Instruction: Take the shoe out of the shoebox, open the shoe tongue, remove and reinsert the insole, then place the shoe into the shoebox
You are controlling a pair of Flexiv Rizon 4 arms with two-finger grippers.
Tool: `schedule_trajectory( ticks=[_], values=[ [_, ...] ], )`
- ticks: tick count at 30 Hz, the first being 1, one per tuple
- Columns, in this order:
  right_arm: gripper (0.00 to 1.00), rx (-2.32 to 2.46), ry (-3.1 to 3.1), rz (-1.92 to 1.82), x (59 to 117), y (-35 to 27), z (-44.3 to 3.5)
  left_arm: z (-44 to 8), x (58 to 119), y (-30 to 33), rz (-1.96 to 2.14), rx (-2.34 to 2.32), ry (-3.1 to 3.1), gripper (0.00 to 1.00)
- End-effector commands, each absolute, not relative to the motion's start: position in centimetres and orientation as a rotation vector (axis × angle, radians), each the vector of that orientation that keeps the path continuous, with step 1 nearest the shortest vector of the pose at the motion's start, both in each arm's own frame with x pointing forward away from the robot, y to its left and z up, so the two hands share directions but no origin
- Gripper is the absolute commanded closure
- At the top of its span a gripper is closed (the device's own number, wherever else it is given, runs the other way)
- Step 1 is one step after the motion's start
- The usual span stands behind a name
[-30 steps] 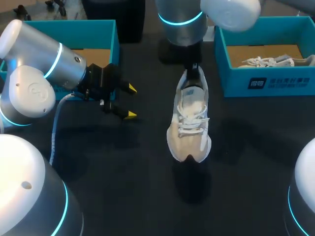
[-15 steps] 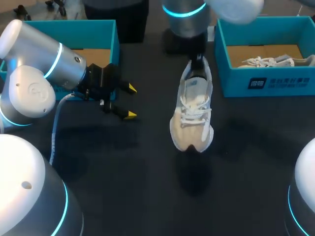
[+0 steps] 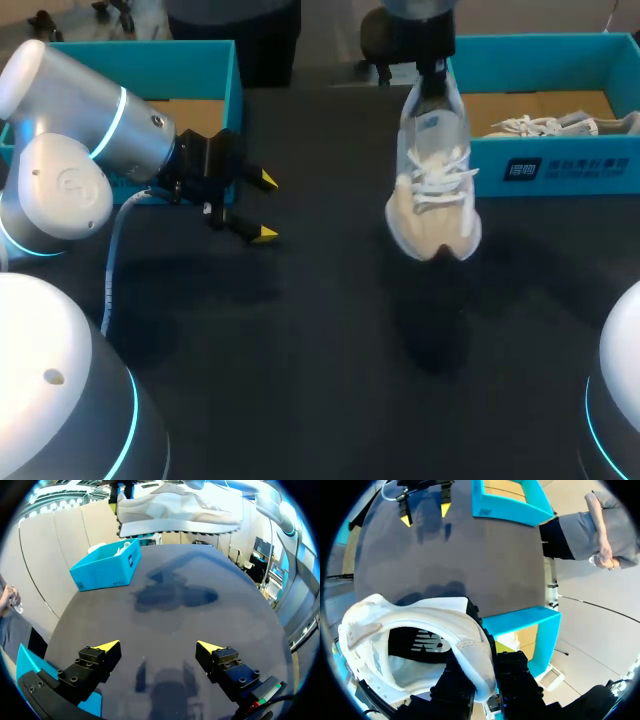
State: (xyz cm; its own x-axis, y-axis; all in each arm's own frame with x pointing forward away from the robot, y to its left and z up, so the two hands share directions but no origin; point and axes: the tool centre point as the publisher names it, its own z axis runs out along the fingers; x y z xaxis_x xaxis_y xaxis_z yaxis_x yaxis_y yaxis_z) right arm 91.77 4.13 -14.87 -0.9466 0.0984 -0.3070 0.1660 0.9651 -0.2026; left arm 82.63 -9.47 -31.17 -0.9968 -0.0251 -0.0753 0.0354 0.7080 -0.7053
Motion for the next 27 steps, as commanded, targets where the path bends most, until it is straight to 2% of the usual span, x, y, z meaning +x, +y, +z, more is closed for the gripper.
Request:
schedule_trajectory(
  ticks=[1,27],
  values=[
    [1.00,0.180,2.810,-0.346,91.8,2.9,-14.3,-31.2,82.6,-9.4,-1.169,0.008,2.830,0.00],
    [1.00,0.170,2.786,-0.389,92.4,1.8,-13.1,-31.2,82.6,-9.4,-1.169,0.008,2.830,0.00]
  ],
)
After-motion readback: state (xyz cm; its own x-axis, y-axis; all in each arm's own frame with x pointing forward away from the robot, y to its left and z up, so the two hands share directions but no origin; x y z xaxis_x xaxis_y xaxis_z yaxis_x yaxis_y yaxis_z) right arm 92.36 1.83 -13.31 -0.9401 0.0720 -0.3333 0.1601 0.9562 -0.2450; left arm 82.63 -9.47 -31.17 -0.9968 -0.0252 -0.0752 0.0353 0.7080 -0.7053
